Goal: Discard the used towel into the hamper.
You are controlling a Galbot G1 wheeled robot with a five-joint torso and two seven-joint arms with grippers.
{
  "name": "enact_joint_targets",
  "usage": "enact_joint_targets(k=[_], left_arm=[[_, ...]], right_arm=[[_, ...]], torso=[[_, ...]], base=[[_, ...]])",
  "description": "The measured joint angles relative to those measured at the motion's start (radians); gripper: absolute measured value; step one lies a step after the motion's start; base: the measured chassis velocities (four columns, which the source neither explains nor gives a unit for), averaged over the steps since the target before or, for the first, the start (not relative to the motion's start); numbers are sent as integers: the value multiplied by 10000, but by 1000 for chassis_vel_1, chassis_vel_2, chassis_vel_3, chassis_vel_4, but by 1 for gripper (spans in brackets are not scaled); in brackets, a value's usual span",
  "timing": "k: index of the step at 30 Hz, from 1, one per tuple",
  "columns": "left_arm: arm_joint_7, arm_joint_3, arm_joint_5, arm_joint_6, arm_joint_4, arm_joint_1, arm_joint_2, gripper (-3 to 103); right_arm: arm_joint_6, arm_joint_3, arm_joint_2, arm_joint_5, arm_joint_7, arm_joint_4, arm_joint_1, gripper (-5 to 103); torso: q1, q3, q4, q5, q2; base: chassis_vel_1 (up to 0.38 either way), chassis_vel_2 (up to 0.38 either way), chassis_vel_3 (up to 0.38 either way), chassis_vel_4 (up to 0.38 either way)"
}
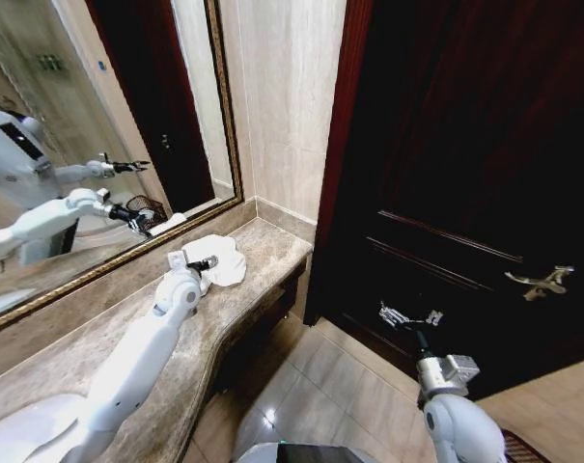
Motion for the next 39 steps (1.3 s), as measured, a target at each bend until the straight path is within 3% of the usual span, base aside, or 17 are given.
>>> enact_joint_targets(k=[15,28,31,34,36,39], left_arm=[[798,1426,321,-251,2144,-1809,-137,100],[955,1732,345,-290,3117,-2120,-578,103],[1014,1732,348,-301,3141,-2136,-578,99],[1125,1698,348,-354,3190,-2136,-572,87],[1142,1691,348,-369,3205,-2133,-571,87],[1185,1686,354,-431,3254,-2103,-574,70]], right_arm=[[94,125,-138,131,108,22,20,100],[266,222,-175,214,140,-2,-4,100],[313,222,-171,215,160,-19,-2,100],[343,216,-165,215,170,-19,-3,100],[345,212,-165,215,171,-14,-5,100],[347,203,-184,215,180,23,-2,100]], torso=[[0,0,-2,0,0],[-1,-1,-1,-2,0],[-1,-1,-1,-2,0],[-1,-1,-1,-1,0],[-1,-1,-1,-2,0],[-1,-1,-2,-2,1]], base=[[0,0,0,0],[0,0,0,0],[0,0,0,0],[0,0,0,0],[0,0,0,0],[0,0,0,0]])
